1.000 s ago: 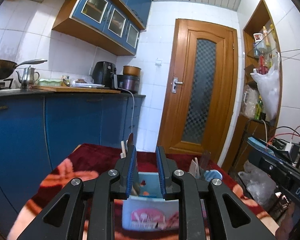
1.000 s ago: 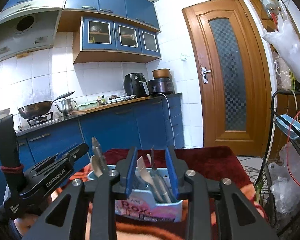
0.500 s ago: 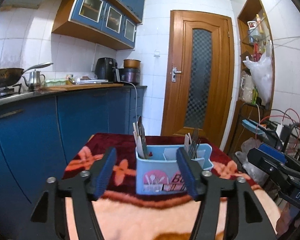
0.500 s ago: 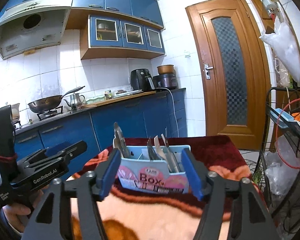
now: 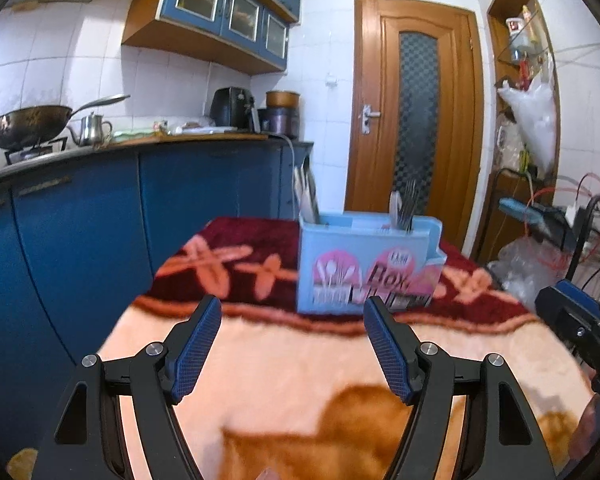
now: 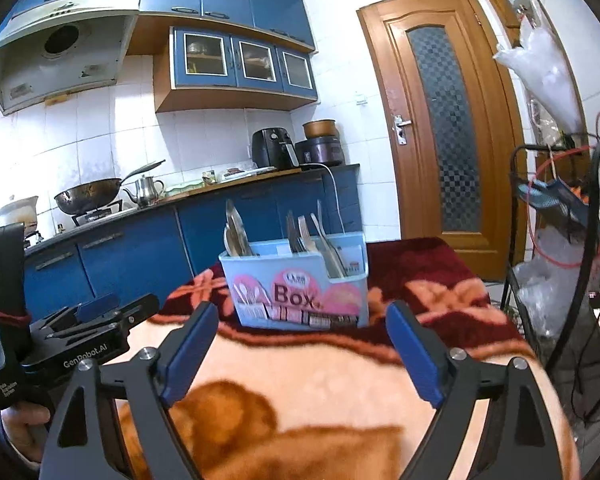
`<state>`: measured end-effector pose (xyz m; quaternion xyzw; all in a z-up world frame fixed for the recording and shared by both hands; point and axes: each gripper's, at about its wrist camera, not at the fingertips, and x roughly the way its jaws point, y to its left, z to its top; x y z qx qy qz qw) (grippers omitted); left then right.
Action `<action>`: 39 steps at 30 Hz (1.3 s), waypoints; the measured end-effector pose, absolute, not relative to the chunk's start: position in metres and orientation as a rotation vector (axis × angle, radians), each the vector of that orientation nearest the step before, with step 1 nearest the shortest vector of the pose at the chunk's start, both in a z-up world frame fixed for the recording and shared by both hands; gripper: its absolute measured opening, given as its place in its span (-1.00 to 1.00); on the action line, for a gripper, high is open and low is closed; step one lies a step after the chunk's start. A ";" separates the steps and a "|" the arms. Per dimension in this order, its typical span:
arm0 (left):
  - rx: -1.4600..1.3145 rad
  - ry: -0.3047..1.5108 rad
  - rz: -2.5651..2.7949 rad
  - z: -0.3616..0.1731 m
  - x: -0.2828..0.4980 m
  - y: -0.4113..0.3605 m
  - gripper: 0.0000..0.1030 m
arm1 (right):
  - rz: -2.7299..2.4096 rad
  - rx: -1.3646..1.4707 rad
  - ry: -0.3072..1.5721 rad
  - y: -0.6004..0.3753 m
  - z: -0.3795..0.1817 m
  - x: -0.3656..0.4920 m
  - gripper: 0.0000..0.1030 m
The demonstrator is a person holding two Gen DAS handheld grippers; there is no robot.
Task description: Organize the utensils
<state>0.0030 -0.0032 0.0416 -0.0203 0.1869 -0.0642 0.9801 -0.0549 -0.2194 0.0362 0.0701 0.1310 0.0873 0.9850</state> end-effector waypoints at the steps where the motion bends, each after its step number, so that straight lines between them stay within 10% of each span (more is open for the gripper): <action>1: -0.040 0.381 -0.124 0.037 0.003 -0.004 0.45 | 0.172 0.141 0.266 -0.219 0.032 -0.056 0.72; 39: -0.011 0.359 -0.076 0.005 -0.006 -0.015 0.45 | 0.115 0.077 0.252 -0.213 -0.003 -0.064 0.73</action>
